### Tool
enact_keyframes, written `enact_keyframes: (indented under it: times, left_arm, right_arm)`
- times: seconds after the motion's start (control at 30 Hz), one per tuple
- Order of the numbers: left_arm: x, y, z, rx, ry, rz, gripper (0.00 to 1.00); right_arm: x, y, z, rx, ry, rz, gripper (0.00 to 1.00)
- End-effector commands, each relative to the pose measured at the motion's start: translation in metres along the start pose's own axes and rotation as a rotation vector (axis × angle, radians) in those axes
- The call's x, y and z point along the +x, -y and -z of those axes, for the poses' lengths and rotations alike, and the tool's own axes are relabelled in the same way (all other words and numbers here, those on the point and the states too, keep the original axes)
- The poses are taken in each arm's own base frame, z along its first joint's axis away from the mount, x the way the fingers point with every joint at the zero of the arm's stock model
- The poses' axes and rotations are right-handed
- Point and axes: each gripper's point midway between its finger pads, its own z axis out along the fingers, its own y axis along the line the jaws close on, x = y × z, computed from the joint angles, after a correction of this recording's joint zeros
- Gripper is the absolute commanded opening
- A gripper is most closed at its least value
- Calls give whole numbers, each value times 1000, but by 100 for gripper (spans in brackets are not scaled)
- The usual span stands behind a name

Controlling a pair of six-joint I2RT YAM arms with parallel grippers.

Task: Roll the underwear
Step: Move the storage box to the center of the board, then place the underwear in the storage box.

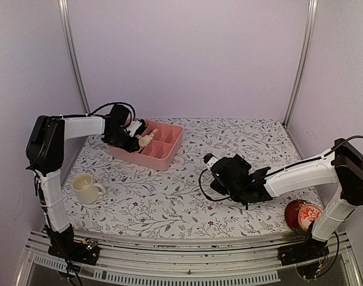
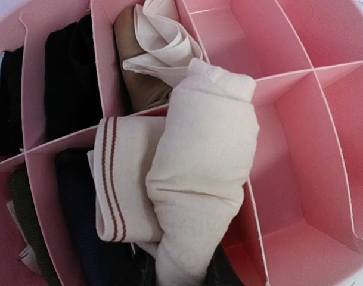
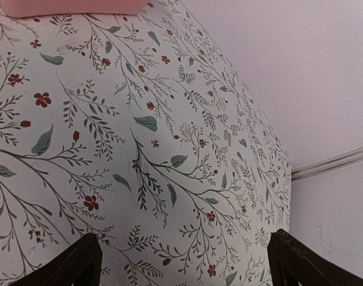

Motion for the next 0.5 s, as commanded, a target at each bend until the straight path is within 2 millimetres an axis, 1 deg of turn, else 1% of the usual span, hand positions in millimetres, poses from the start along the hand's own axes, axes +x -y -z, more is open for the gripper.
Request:
enact_keyframes:
  times: [0.0,0.07,0.17,0.33,0.47]
  left_arm:
    - [112,2,-38,-77,-424,19,0]
    - [116,7,-40,-81,-449,2,0]
    - [114,11,-34,-76,-466,-20,0]
    - [97,14,-16,-52,-438,-36,0]
    - [80,8,-3,-71,-425,-49,0]
  right_arm:
    - [-5,-1,-1,18,1,3,99]
    - [-5,0,-1,19,1,3,99]
    - [-5,1,-1,17,3,2,99]
    - [-6,3,1,17,6,-4,99]
    - [-7,3,2,16,9,-7,99]
